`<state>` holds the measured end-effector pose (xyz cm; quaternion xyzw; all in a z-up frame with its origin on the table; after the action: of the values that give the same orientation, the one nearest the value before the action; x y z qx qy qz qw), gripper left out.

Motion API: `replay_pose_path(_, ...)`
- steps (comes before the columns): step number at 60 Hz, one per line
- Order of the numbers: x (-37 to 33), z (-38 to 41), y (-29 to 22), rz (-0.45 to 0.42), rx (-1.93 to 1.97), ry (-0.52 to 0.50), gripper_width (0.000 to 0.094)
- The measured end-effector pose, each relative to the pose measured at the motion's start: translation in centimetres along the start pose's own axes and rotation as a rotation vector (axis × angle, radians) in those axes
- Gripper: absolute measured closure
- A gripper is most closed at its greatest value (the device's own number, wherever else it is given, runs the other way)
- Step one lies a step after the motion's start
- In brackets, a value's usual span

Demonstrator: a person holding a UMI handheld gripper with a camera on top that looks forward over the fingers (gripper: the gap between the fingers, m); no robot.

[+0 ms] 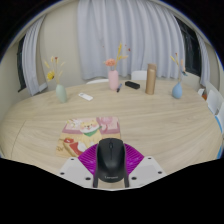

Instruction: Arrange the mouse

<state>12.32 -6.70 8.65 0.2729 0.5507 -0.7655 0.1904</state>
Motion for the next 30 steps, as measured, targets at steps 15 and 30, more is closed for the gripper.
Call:
replay_pose_path(15,4.9,9.5,-8.9,-0.085,0.021,-0.092,0.0593)
replay_pose_path(30,14.0,9.9,-1.2,0.040,-0.083,-0.012,0.0594)
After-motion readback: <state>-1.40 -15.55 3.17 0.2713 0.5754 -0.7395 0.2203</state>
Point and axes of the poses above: the point between the fingertips, and its own axes, seen from behind it with the camera up: z to the left, y down, x forward, the way the camera looks, the point moved 2 cm from there along -x, backward, against the way the camera looks, and after that the axes turned 14 degrees about x, right-handed, at the moved point
